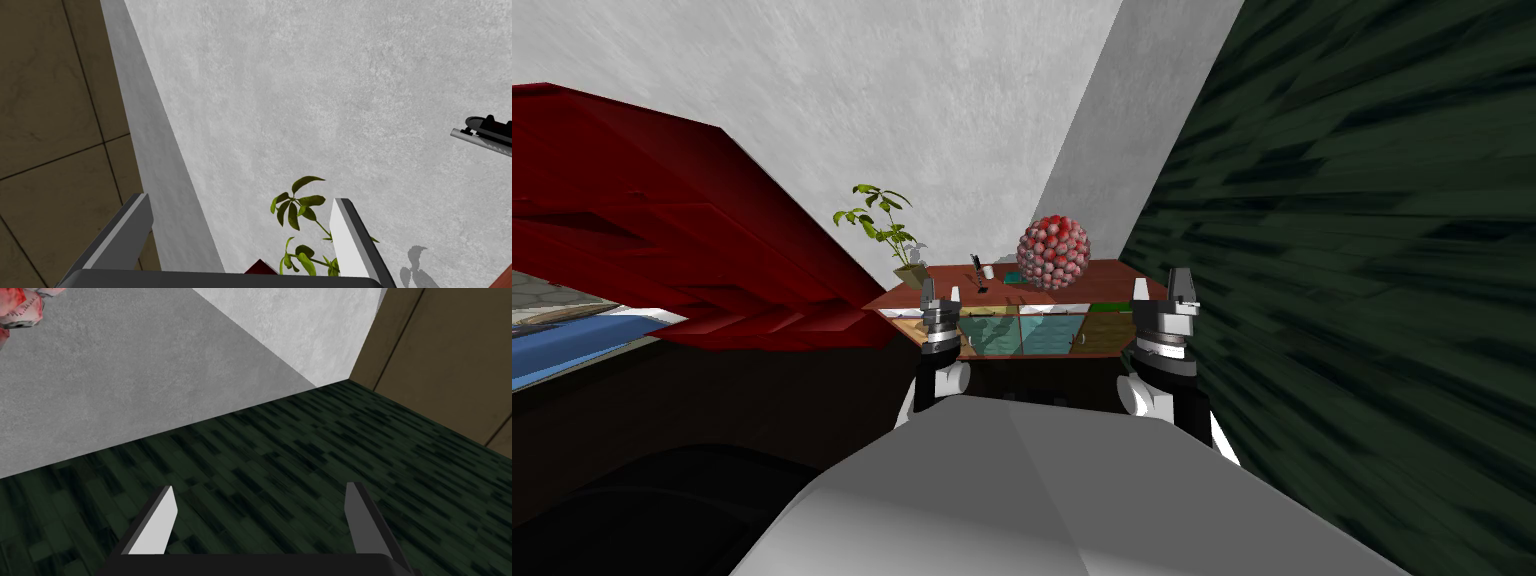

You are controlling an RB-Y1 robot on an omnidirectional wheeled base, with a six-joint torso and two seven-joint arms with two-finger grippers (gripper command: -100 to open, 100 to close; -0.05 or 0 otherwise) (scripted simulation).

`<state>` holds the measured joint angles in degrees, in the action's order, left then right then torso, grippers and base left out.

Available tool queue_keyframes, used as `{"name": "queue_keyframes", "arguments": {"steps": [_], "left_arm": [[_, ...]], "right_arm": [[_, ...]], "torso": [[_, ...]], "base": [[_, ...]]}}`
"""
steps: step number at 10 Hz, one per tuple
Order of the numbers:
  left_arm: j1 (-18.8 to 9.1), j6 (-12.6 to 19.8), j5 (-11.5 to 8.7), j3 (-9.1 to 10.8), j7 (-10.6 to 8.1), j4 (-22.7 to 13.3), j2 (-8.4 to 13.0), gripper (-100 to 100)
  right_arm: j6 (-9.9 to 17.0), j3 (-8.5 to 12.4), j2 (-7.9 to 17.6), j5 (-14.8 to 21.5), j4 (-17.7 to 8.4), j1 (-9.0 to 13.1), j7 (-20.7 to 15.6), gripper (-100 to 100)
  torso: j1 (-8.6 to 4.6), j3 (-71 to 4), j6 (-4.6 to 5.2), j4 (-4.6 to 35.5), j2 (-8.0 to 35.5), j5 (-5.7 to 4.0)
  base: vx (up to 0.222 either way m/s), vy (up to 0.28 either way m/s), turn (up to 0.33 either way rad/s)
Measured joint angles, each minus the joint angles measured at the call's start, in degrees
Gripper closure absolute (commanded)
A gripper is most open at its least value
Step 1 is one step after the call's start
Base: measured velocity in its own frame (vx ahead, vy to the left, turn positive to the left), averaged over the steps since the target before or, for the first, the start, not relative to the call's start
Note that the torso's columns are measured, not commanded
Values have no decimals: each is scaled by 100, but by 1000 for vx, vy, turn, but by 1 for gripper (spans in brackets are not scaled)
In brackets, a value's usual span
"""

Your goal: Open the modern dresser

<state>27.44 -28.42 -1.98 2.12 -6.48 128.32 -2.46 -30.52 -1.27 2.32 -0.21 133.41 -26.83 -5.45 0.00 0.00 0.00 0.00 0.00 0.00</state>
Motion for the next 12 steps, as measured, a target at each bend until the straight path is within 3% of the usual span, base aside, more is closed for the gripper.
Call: {"name": "queue_keyframes", "arguments": {"steps": [2,9,10,12], "left_arm": [[0,0,0,0,0,0,0,0],[0,-1,0,0,0,2,0,0],[0,-1,0,0,0,2,0,-100],[-33,-56,-3,8,-1,-98,327,-100]], "right_arm": [[0,0,0,0,0,0,0,0],[-1,0,0,0,2,0,0,0],[-1,0,0,0,2,0,0,0],[0,0,0,0,-1,-1,0,0]], "torso": [[0,-1200,0,600,597,0],[0,-7073,0,3537,3539,0],[0,-7919,0,3960,3962,0],[-4,-8428,0,4204,4205,-1]], "base": [[0,0,0],[0,0,0],[14,-11,-1],[18,-31,-2]]}}
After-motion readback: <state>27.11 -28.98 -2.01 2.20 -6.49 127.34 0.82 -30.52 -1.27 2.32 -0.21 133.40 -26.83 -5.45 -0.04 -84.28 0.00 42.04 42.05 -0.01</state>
